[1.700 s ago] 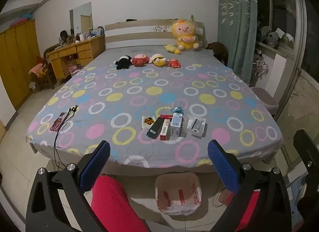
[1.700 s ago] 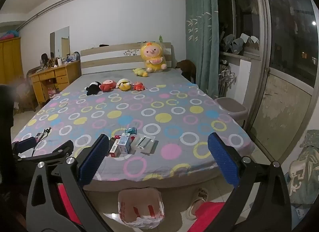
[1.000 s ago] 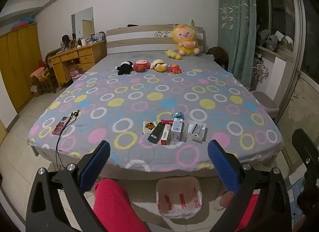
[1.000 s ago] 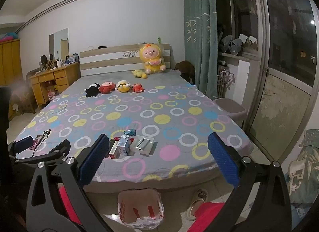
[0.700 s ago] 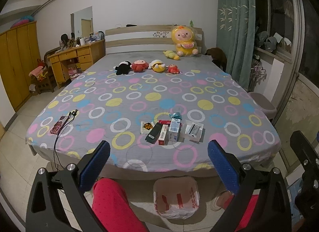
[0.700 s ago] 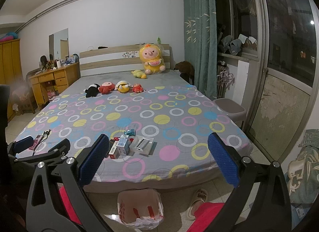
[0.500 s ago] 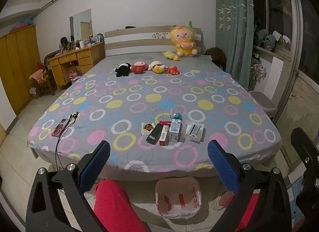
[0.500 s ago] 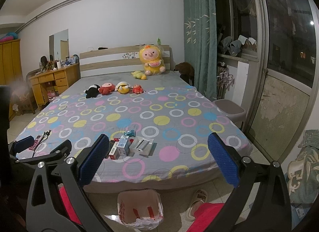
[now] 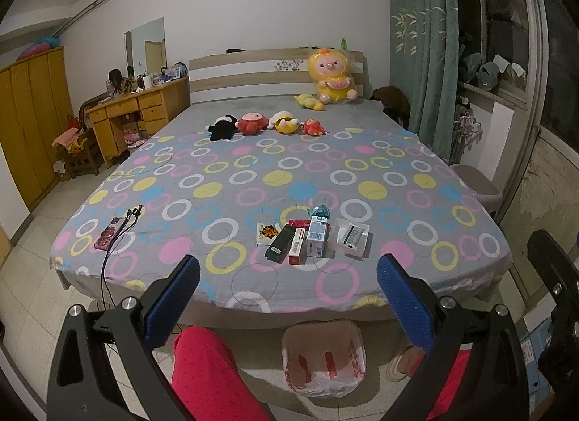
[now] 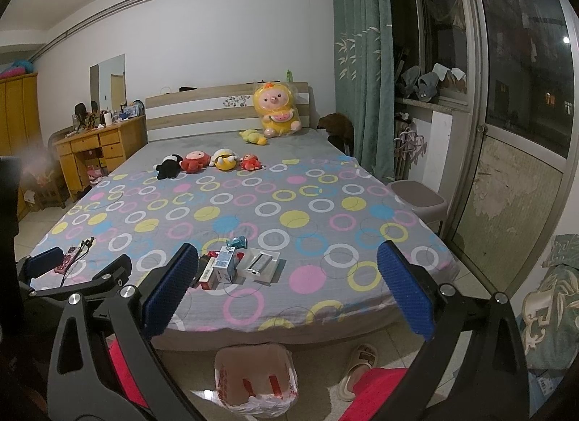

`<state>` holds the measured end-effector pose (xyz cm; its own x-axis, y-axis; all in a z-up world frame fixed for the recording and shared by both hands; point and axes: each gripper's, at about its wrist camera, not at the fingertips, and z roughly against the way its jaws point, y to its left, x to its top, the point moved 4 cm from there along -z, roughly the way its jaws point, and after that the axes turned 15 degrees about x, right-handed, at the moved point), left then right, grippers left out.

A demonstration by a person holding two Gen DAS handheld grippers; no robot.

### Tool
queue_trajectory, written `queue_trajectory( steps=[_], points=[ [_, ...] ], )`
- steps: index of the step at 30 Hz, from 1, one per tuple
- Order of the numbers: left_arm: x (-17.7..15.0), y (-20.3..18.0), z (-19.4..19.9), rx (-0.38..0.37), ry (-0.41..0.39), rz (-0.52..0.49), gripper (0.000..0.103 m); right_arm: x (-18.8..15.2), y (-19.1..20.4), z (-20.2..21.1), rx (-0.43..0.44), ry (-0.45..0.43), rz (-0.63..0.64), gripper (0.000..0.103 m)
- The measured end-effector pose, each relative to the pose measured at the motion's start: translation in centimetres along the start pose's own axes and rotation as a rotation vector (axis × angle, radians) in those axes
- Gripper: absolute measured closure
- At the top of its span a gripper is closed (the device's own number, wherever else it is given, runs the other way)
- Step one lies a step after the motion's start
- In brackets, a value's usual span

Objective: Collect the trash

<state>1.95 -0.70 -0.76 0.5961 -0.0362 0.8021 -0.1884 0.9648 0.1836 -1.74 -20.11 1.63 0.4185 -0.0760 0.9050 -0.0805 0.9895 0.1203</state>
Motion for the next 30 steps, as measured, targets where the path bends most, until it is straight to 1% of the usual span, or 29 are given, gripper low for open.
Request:
queue_trajectory(
  steps=[13, 30],
  points=[
    [0.20, -0.15, 0.31, 0.005, -0.003, 0.005, 0.007, 0.01, -0.04, 0.06, 0.001, -0.002, -0.001, 0.006],
    [0.75, -0.24, 0.59, -0.015, 0.002, -0.001, 0.007, -0.04, -0.10, 0.14, 0.002, -0.003, 0.001, 0.006]
  ],
)
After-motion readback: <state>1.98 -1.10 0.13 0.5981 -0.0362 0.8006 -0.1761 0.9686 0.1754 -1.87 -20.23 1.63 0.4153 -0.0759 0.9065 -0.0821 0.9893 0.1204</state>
